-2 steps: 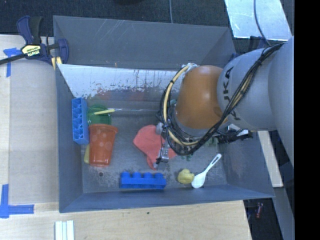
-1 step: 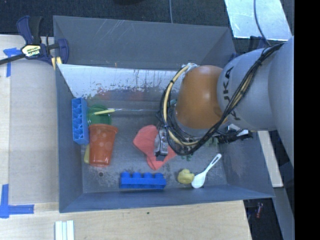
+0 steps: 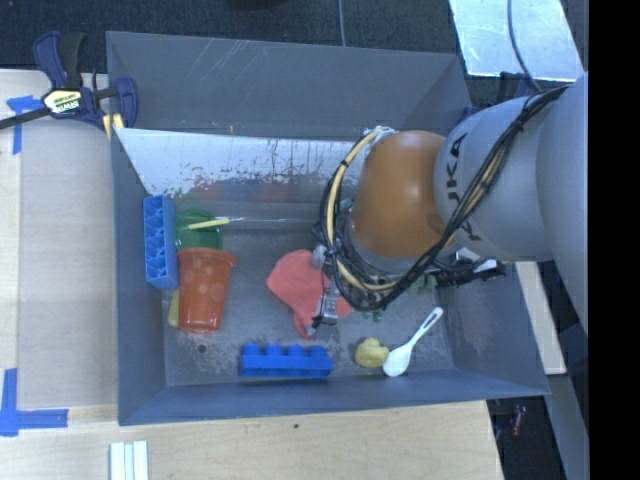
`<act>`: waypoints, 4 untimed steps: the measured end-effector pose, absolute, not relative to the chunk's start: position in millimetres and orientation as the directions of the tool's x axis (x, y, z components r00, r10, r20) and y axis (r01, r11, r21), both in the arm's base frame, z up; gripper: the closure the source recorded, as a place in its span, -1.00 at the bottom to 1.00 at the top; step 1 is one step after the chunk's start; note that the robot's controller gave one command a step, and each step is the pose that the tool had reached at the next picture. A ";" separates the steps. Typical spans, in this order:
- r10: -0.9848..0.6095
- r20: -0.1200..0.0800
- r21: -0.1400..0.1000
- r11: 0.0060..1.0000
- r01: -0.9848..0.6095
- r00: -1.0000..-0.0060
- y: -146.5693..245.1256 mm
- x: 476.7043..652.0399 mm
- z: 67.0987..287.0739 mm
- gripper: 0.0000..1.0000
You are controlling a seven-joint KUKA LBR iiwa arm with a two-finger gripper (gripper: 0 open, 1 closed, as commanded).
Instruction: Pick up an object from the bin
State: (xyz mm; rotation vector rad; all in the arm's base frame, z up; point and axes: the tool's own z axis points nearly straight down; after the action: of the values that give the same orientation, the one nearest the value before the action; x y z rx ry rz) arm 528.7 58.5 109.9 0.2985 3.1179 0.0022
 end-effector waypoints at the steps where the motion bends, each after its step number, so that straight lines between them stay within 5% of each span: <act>1: 0.190 -0.009 0.002 0.982 0.190 -0.982 58.5 528.7 109.9 -1.00; 2: 0.002 -0.023 0.004 1.000 0.001 -1.000 49.6 546.2 75.8 1.00; 3: 0.003 -0.017 0.001 1.000 0.003 -1.000 48.2 544.2 72.9 -1.00; 4: 0.003 -0.017 0.001 1.000 0.003 -1.000 48.2 544.2 73.4 1.00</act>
Offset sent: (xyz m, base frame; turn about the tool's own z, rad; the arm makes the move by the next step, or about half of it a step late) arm 0.0136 -0.0102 -0.0383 -0.1891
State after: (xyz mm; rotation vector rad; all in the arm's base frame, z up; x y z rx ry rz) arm 544.2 48.2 73.4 0.0045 3.1246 0.0023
